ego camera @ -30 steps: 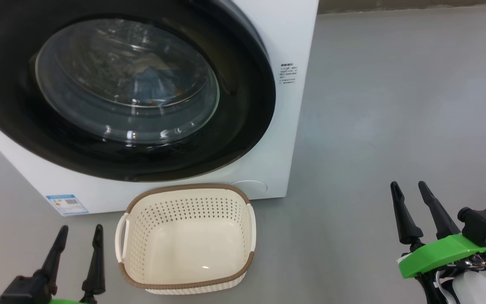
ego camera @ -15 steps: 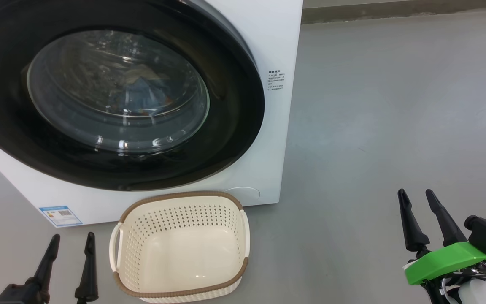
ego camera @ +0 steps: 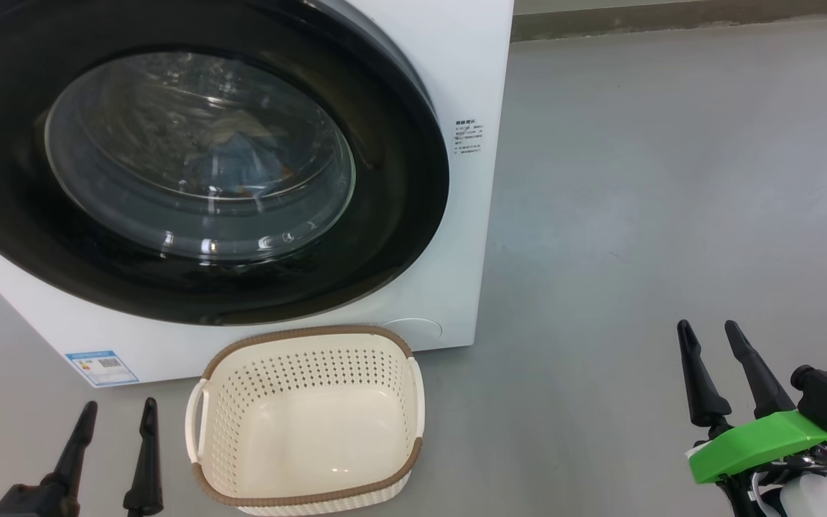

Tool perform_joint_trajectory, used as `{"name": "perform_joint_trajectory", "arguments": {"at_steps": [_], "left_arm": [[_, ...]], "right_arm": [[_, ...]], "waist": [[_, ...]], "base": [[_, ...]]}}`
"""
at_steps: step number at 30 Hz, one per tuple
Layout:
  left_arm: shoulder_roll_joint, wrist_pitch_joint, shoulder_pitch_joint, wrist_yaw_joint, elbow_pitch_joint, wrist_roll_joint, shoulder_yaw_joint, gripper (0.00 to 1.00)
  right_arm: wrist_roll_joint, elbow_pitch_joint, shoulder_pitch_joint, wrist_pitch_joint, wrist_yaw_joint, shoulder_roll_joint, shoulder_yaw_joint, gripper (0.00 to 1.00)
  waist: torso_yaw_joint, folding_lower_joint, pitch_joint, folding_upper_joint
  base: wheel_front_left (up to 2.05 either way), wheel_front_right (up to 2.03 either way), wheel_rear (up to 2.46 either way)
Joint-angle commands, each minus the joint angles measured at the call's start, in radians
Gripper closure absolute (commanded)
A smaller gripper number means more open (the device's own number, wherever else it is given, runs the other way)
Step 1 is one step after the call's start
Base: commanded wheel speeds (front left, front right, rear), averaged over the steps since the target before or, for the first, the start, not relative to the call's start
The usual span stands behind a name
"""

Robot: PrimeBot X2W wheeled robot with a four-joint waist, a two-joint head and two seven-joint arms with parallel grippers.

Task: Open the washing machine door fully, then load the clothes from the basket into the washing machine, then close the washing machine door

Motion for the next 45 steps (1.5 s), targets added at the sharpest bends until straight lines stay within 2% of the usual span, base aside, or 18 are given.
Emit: {"name": "perform_joint_trajectory", "arguments": {"at_steps": [1,2,9,16,21,45], "left_arm": [[0.017,-0.006,-0.016,0.001,-0.017,0.011,0.038,0.0],[0.0,0.0,0.0,0.0,0.001,0.005,0.003,1.0],[-0.046,0.003,0.028,0.0,0.085,0.003,-0.011,1.0],[-0.048,0.023,0.023,0.0,0.08,-0.064,-0.007,1.0],[-0.049,0.036,0.019,0.0,0.075,-0.12,-0.007,1.0],[-0.056,0.109,-0.004,0.0,0.053,-0.402,0.0,1.0]], "right_arm": [[0.0,-0.029,-0.005,-0.005,0.0,-0.011,0.017,0.0],[0.0,-0.002,0.0,0.0,0.0,0.0,0.0,1.0],[0.002,0.079,0.051,0.001,0.0,0.049,0.006,1.0],[0.056,0.069,0.05,0.019,0.0,0.053,-0.004,1.0],[0.1,0.062,0.049,0.033,0.0,0.056,-0.012,1.0],[0.322,0.024,0.041,0.106,0.0,0.073,-0.054,1.0]], "waist": [[0.0,0.0,0.0,0.0],[0.0,0.0,0.0,0.0],[0.0,0.0001,0.0,0.0],[0.003,0.0017,-0.003,0.0],[0.005,0.0002,-0.003,0.0],[0.015,0.0001,-0.008,0.0]], "base": [[0.0,0.0,0.0],[0.0,0.0,0.0],[0.0,0.0,0.0],[0.0,0.0,0.0],[0.0,0.0,0.0],[0.0,0.0,0.0]]}}
